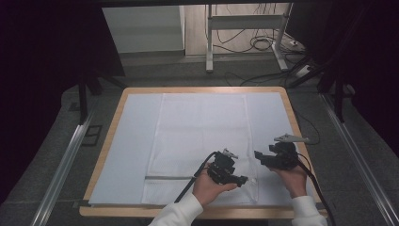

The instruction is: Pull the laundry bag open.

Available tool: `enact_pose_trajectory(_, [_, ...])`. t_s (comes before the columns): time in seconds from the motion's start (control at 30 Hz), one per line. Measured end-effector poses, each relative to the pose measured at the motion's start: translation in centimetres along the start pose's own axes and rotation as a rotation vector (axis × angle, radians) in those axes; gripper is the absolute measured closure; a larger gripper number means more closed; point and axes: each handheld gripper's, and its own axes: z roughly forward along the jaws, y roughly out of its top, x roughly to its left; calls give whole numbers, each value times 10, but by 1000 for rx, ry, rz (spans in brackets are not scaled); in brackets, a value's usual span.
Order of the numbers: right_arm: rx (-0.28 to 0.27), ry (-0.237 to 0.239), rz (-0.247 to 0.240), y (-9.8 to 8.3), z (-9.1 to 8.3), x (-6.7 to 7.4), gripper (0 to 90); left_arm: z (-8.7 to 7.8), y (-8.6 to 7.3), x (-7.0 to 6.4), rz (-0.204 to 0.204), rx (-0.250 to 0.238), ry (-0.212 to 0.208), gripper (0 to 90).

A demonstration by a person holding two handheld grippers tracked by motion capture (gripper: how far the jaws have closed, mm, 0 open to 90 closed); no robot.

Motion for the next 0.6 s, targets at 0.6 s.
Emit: enact_pose_trajectory(0.6, [-6, -12, -1, 0, -1, 0, 289, 17, -1, 0, -39, 42, -38, 422])
